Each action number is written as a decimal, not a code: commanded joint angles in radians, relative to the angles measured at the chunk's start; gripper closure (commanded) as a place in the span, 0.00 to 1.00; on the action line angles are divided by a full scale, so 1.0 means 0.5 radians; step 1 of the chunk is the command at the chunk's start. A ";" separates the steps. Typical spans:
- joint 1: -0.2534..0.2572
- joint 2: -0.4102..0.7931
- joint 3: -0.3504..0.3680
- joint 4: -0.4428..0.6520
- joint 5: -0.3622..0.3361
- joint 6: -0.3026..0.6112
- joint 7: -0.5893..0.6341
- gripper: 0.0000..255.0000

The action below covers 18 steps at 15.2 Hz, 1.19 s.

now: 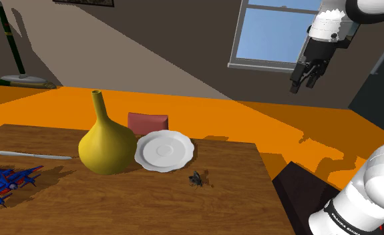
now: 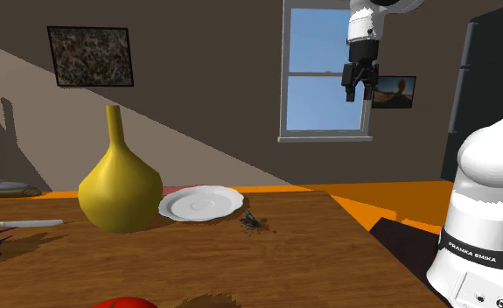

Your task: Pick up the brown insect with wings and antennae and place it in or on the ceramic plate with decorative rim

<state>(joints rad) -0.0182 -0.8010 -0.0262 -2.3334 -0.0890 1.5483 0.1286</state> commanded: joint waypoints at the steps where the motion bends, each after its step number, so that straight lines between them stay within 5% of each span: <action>1: 0.000 0.000 0.000 0.000 0.000 0.000 0.000 0.00; 18: 0.236 0.415 0.670 -0.288 0.352 0.689 0.696 0.00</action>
<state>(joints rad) 0.0963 -0.6278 0.2860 -2.4870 0.0814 1.8670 0.4527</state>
